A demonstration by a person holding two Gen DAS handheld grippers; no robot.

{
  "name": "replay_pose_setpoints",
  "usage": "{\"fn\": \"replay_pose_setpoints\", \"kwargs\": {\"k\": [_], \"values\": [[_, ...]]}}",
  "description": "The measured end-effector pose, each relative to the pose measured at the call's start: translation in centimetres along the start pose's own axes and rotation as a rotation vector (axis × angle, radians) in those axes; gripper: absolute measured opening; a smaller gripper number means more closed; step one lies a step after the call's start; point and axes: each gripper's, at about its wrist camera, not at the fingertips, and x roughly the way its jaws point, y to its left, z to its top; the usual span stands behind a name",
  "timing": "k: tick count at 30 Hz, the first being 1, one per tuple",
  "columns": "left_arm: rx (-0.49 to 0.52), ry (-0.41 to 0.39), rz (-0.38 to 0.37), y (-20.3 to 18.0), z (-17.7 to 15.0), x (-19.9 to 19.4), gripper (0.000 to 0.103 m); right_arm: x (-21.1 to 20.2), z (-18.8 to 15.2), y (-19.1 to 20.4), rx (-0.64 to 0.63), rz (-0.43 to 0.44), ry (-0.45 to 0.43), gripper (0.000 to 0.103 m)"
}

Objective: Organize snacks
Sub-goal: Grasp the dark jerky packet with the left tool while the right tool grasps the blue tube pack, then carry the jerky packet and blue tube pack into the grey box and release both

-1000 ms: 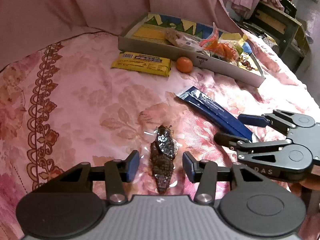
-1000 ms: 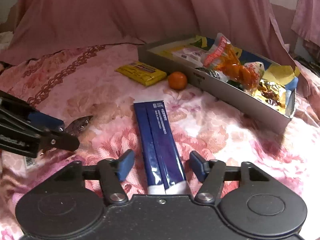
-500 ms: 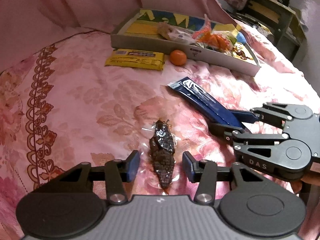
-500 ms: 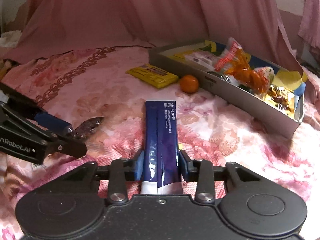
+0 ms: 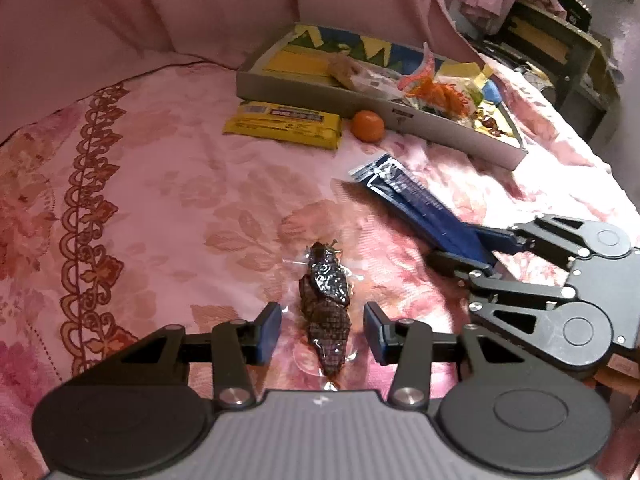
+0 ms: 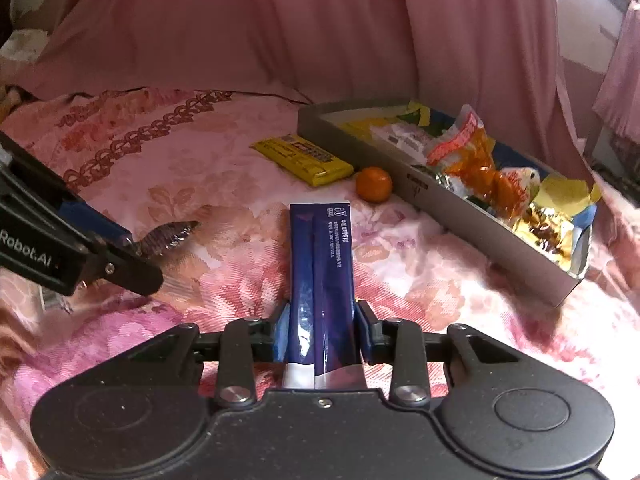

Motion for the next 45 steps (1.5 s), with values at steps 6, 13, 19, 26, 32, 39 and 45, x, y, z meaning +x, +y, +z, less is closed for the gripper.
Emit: {"fn": "replay_pose_setpoints", "kwargs": {"k": [6, 13, 19, 26, 32, 39, 45], "values": [[-0.014, -0.026, 0.013, 0.2, 0.3, -0.4, 0.049, -0.1, 0.1, 0.4, -0.058, -0.065, -0.023, 0.035], [-0.067, -0.080, 0.013, 0.9, 0.5, -0.8, 0.049, -0.7, 0.5, 0.3, -0.065, -0.094, -0.079, 0.035], [-0.087, -0.156, 0.019, 1.2, 1.0, -1.4, 0.049, -1.4, 1.0, 0.2, -0.074, -0.114, -0.147, 0.035], [-0.111, -0.204, 0.021, 1.5, 1.2, -1.4, 0.049, -1.8, 1.6, -0.2, -0.075, -0.140, -0.209, 0.035], [-0.108, -0.223, 0.052, 1.5, 1.8, -1.3, 0.049, -1.9, 2.3, -1.1, -0.053, -0.153, -0.264, 0.035], [-0.147, -0.258, 0.082, 2.2, 3.5, -1.8, 0.049, -2.5, 3.0, -2.3, -0.001, -0.158, -0.316, 0.035], [-0.155, -0.293, 0.098, 2.1, 5.1, -2.3, 0.049, -2.8, 3.5, -2.9, 0.015, -0.160, -0.349, 0.035]]}}
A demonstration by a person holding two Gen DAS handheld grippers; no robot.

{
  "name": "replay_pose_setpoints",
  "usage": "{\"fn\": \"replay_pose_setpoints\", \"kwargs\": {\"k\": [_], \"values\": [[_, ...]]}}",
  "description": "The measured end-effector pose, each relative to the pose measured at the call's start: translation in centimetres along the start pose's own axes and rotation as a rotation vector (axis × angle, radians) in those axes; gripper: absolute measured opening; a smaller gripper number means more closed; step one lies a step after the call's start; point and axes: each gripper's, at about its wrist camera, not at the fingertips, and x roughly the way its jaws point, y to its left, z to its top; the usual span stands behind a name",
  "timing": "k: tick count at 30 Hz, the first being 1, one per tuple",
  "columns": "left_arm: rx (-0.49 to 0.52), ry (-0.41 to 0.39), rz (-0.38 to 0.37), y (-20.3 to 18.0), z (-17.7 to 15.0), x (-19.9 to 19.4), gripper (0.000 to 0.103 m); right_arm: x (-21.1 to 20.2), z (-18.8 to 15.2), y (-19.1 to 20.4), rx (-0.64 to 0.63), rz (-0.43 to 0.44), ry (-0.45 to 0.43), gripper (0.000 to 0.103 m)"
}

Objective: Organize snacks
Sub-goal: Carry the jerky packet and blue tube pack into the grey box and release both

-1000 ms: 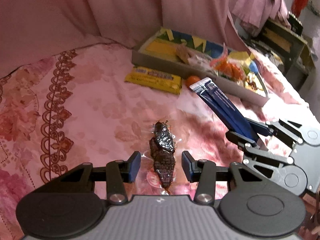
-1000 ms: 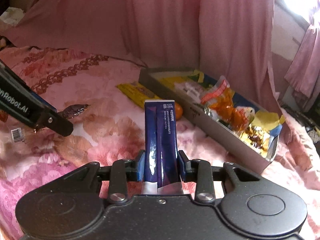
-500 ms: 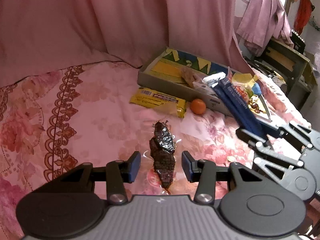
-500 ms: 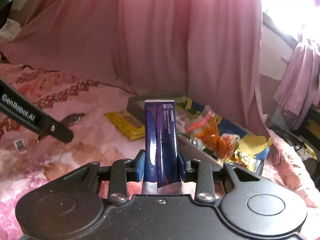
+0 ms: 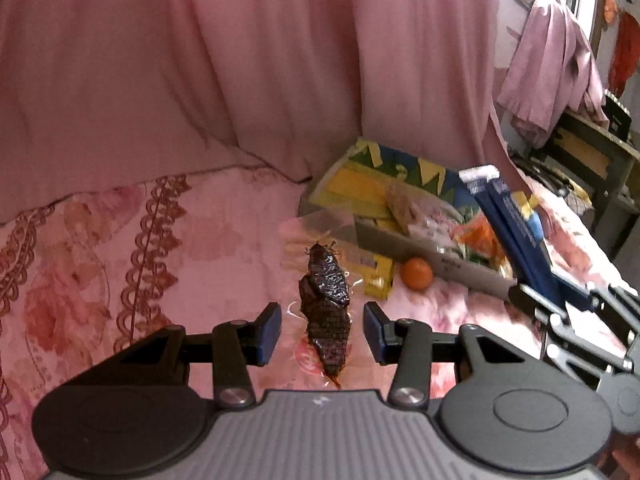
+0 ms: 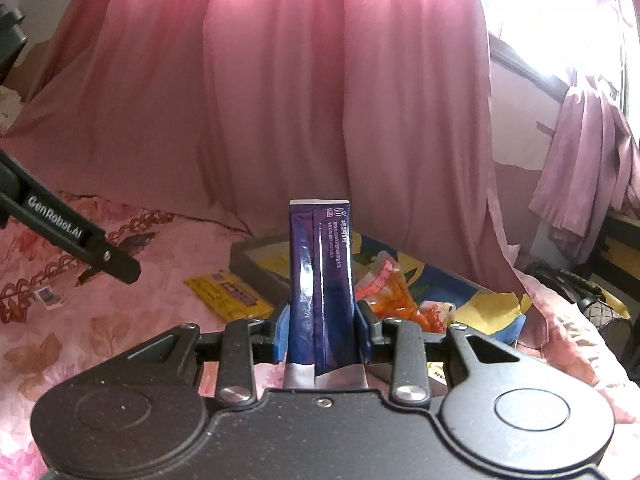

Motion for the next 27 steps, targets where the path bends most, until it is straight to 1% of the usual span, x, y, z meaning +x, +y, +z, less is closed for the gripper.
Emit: {"fn": "replay_pose_setpoints", "kwargs": {"k": [7, 11, 12, 14, 20, 23, 27], "values": [[-0.029, -0.038, 0.011, -0.2, 1.8, 0.3, 0.049, 0.2, 0.1, -0.5, 0.032, 0.006, -0.004, 0.035], [-0.035, -0.058, 0.013, -0.5, 3.0, 0.9, 0.049, 0.4, 0.6, -0.9, 0.036, -0.004, -0.034, 0.035], [-0.032, -0.074, 0.031, -0.7, 3.4, 1.0, 0.049, 0.5, 0.7, -1.2, 0.038, -0.008, -0.044, 0.035], [-0.035, -0.090, 0.033, -0.9, 4.2, 1.4, 0.049, 1.1, 1.0, -1.7, 0.050, -0.016, -0.062, 0.035], [-0.103, -0.153, 0.036, -1.3, 5.9, 2.1, 0.049, 2.2, 1.0, -3.5, 0.104, -0.054, -0.119, 0.035], [-0.128, -0.160, 0.038, -1.2, 6.2, 2.9, 0.049, 2.9, 0.9, -4.4, 0.129, -0.071, -0.121, 0.035], [-0.130, -0.141, 0.037, -1.1, 6.6, 4.2, 0.049, 4.1, 1.1, -5.8, 0.150, -0.099, -0.136, 0.035]]}}
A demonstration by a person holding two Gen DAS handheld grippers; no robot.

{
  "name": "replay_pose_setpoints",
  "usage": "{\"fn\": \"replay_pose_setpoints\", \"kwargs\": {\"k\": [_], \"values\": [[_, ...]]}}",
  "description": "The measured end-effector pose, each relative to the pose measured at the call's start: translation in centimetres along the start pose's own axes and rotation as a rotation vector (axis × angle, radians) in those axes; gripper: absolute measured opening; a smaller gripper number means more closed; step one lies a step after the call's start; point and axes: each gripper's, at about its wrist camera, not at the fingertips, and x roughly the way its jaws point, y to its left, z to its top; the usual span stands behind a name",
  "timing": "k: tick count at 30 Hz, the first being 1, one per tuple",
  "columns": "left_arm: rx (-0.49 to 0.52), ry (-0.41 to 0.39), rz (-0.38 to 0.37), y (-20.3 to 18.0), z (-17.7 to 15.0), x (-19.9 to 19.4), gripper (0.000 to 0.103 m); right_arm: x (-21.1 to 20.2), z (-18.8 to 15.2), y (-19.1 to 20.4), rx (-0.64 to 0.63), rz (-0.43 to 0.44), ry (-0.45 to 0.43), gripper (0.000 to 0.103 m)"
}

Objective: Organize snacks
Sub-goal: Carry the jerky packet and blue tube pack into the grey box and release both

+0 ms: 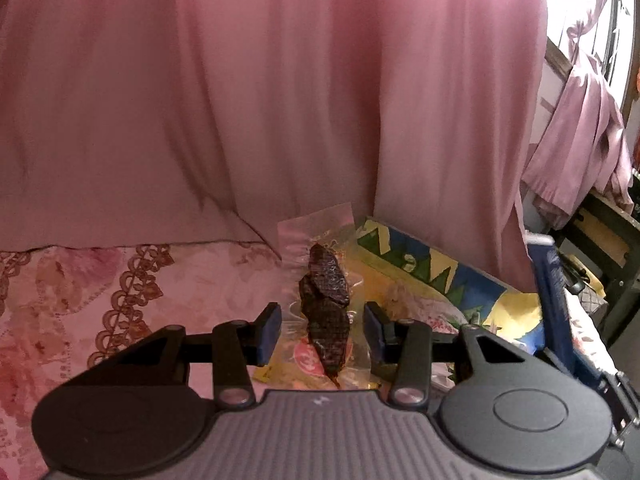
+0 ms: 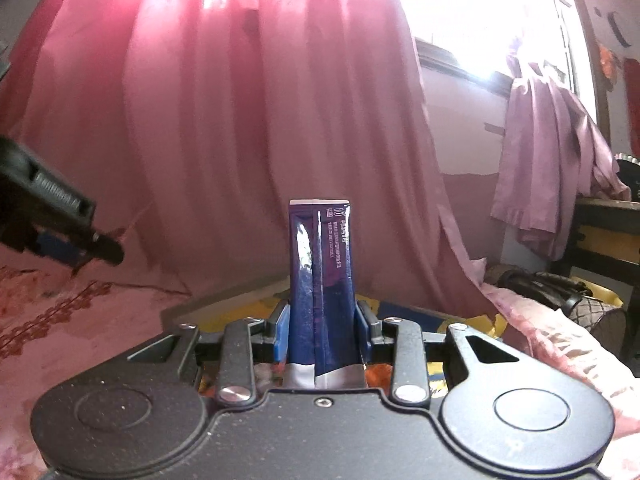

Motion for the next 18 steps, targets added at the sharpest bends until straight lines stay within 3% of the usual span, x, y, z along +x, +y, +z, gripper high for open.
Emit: {"fn": "replay_pose_setpoints", "kwargs": {"k": [8, 18], "values": [[0.006, -0.009, -0.012, -1.7, 0.7, 2.1, 0.049, 2.8, -0.1, -2.5, 0.004, -0.068, -0.048, 0.035], [0.031, 0.008, -0.053, -5.0, 2.5, 6.2, 0.049, 5.0, -0.3, -5.8, 0.080, -0.101, -0.012, 0.035]]}}
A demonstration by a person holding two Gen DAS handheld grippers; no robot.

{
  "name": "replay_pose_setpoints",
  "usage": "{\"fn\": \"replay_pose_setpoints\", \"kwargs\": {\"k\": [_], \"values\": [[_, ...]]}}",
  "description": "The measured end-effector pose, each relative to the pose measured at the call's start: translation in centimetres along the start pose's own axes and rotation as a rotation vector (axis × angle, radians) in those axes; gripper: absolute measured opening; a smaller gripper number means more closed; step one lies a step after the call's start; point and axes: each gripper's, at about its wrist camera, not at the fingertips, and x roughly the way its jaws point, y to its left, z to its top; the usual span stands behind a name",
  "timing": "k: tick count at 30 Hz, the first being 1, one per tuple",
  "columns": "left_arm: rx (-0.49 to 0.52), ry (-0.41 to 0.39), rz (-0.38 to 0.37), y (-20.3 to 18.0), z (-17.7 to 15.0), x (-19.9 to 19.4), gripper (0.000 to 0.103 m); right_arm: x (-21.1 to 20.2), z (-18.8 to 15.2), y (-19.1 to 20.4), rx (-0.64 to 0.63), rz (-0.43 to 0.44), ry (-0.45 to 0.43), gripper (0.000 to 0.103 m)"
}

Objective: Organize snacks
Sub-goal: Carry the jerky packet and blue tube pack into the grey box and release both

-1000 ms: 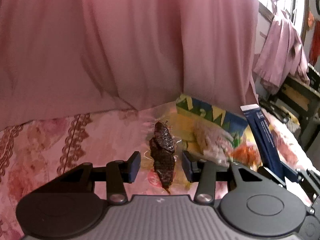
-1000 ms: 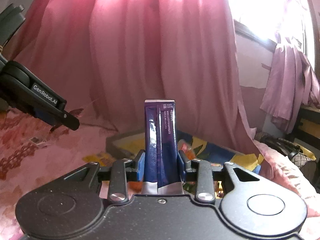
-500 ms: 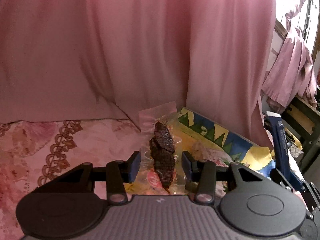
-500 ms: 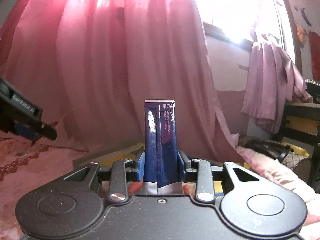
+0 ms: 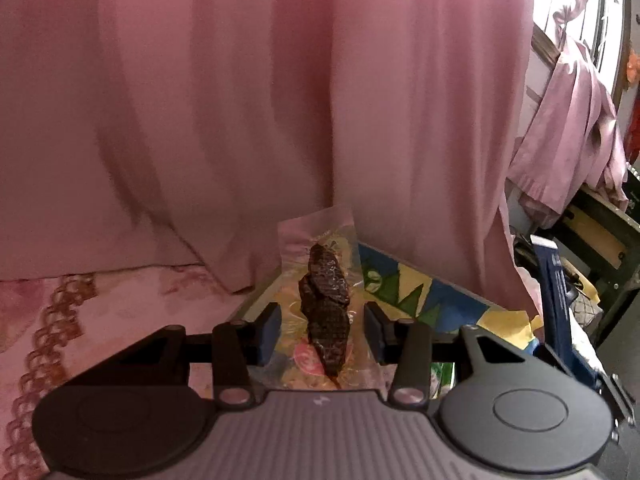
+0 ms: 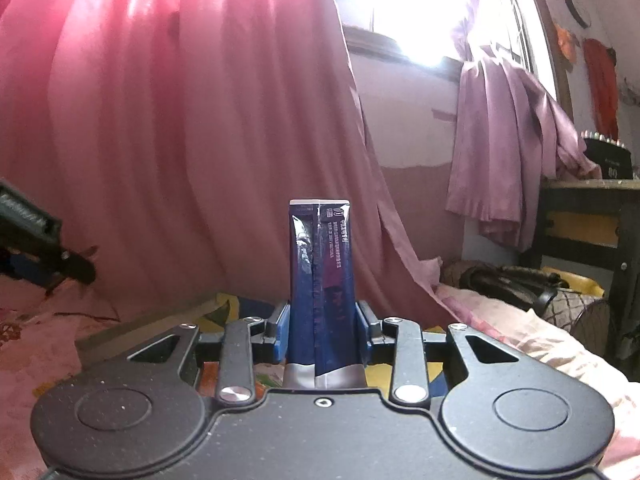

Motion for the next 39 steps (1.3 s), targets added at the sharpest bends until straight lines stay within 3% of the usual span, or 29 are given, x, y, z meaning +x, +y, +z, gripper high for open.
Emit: {"fn": "replay_pose_setpoints", "kwargs": {"k": [7, 20, 39], "values": [[-0.021, 0.041, -0.069, -2.1, 1.3, 3.4, 0.049, 1.3, -0.6, -0.6, 0.018, 0.020, 0.060, 0.035], [0.013, 0.157, -0.106, -6.0, 1.1, 8.4, 0.049, 3.3, -1.4, -0.8, 0.031, 0.049, 0.175, 0.035], [0.125, 0.257, -0.033, -9.0, -0.6, 11.2, 0.049, 4.6, -1.1, -2.2, 0.108, 0.050, 0.288, 0.037]]}}
